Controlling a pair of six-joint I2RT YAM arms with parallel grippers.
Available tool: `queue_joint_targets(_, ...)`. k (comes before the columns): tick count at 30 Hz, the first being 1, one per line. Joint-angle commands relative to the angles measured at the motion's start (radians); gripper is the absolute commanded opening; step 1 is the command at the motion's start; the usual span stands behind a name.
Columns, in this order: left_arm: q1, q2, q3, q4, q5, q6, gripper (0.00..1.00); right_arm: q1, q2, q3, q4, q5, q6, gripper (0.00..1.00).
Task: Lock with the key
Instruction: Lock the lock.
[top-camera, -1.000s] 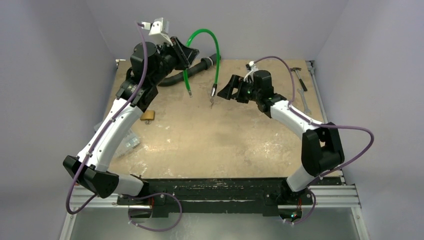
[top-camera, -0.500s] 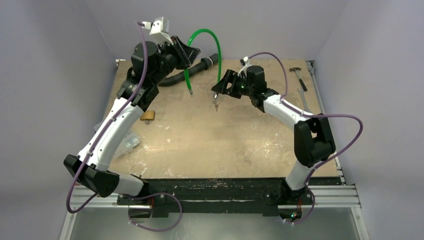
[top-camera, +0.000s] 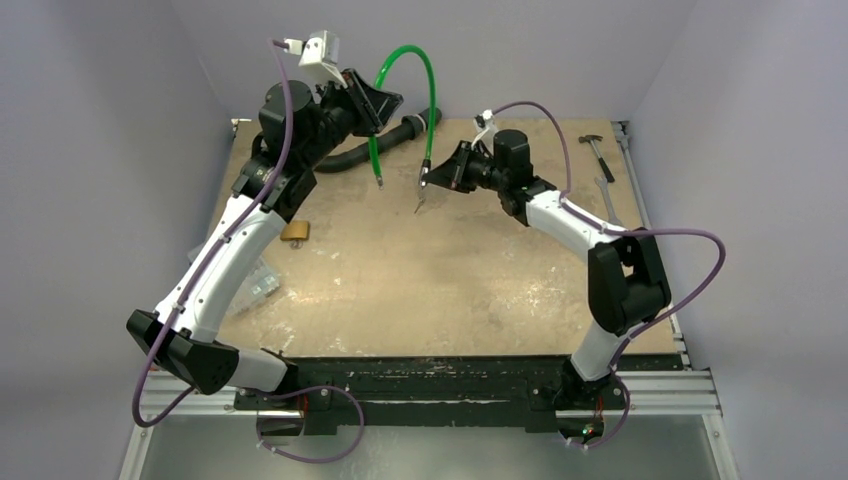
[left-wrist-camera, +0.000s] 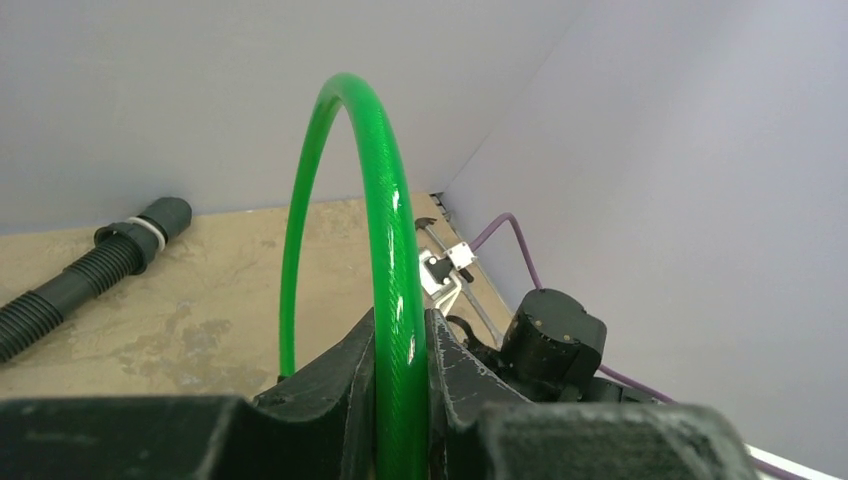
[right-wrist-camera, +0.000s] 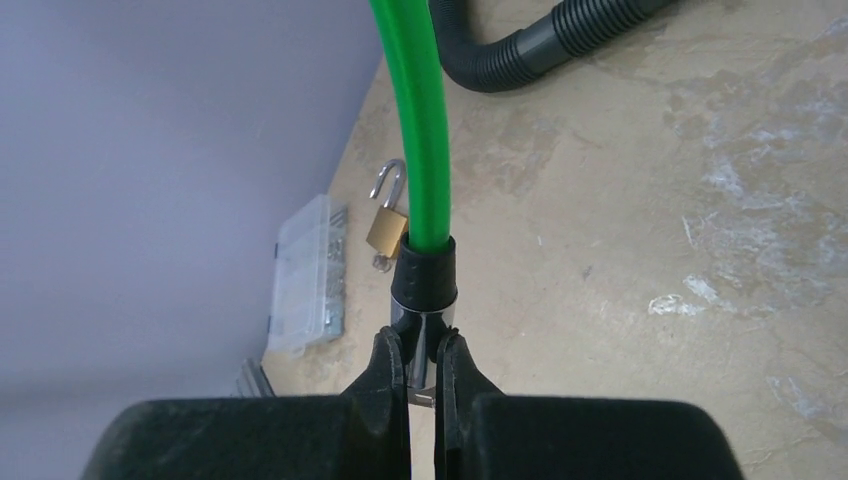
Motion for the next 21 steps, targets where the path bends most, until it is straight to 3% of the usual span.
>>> queue_joint_targets(1, 0.003, -0.051, 0.054, 0.050, 0.042, 0.049, 0.00, -0.033, -0.091, 0.024, 0.122, -0.096, -0.068, 0.00)
queue_joint_targets(4, 0.003, -0.053, 0.057, 0.058, 0.083, 0.061, 0.00, -0.059, -0.108, 0.004, 0.113, -0.097, -0.075, 0.15)
queue_joint_targets(5, 0.003, -0.052, 0.057, 0.063, 0.100, 0.058, 0.00, -0.064, -0.109, 0.000, 0.111, -0.095, -0.072, 0.24)
queue_joint_targets(7, 0.003, -0.047, 0.056, 0.074, 0.123, 0.046, 0.00, -0.067, -0.103, 0.004, 0.092, -0.072, -0.068, 0.52)
queue_joint_targets(8, 0.003, -0.045, 0.055, 0.080, 0.128, 0.042, 0.00, -0.067, -0.097, 0.009, 0.080, -0.063, -0.064, 0.57)
queue_joint_targets(15, 0.003, -0.031, 0.063, 0.117, 0.126, 0.017, 0.00, -0.065, -0.072, 0.042, -0.050, 0.073, -0.047, 0.64)
queue_joint_targets(18, 0.003, -0.028, 0.070, 0.122, 0.113, 0.016, 0.00, -0.058, -0.078, 0.028, -0.117, 0.121, -0.054, 0.75)
queue_joint_targets(21, 0.003, -0.025, 0.072, 0.128, 0.113, 0.009, 0.00, -0.052, -0.092, -0.004, -0.110, 0.110, -0.056, 0.79)
